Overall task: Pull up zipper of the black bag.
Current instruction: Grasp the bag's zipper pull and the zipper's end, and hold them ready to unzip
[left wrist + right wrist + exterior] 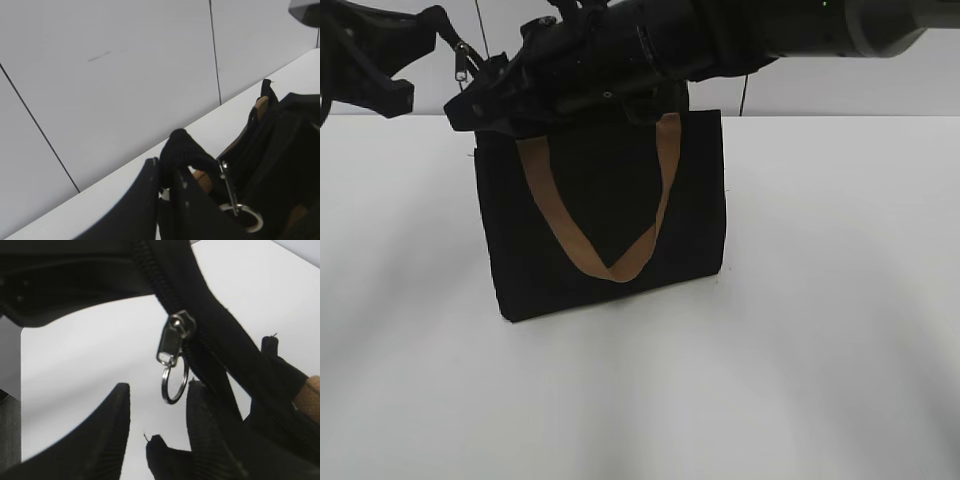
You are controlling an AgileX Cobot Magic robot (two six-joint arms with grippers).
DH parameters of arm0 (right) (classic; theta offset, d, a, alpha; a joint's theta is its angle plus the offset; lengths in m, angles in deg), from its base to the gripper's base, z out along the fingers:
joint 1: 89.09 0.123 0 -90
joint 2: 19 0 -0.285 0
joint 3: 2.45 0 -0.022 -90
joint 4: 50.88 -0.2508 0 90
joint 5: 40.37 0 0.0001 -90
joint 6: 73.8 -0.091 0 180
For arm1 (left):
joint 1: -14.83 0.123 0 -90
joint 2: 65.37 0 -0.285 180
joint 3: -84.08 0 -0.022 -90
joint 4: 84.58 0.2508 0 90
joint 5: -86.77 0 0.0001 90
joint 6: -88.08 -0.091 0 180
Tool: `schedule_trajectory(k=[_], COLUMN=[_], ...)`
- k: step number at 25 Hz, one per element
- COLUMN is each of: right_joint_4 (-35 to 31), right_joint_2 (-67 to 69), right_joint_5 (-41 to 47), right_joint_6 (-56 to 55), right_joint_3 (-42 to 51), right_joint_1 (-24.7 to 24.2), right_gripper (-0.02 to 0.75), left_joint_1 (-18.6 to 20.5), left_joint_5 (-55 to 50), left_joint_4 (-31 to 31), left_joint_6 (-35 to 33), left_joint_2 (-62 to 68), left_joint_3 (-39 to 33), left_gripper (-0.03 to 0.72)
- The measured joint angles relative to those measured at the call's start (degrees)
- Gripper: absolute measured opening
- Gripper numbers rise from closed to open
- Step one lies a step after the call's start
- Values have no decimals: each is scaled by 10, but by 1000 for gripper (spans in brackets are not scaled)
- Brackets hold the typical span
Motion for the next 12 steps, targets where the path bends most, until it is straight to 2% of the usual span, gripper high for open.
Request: schedule_trajectory(k=[3, 8, 12], right_joint_4=[-9, -17, -16], right_joint_2=[0, 0, 0], right_joint_5=[-2, -21, -21], right_joint_6=[0, -3, -25], right_joint_3=[0, 0, 0], right_joint_1=[0, 0, 0], right_gripper=[255, 20, -15], left_joint_1=[0, 0, 0], left_joint_5=[-1, -4, -47], left_joint_4=[0, -1, -1], left_joint_6=[0, 0, 0], left_joint_2=[0, 0, 0], left_joint_3=[0, 0, 0], left_gripper=[27, 27, 27])
